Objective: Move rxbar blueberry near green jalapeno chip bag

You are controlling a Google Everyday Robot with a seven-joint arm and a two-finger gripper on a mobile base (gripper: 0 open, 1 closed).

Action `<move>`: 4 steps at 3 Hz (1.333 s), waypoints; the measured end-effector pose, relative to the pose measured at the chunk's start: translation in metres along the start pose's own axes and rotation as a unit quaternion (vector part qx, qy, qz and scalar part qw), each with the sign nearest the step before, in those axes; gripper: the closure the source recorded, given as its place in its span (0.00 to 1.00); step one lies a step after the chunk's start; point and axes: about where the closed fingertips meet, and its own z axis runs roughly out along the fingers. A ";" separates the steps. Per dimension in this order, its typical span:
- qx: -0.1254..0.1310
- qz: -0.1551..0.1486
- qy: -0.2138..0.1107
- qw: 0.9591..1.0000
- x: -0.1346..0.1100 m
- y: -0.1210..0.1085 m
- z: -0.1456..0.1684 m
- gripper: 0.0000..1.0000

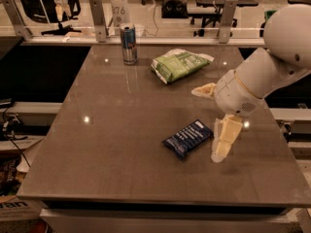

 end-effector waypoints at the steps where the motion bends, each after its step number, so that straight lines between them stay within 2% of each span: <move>1: 0.005 0.003 -0.010 1.000 0.003 0.000 0.009 0.00; 3: 0.006 0.006 -0.021 1.000 0.004 0.002 0.017 0.01; 4: -0.002 0.009 -0.021 1.000 0.003 0.005 0.019 0.17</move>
Offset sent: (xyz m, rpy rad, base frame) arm -0.0007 0.0042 -0.0231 0.0604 -0.0001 -0.0224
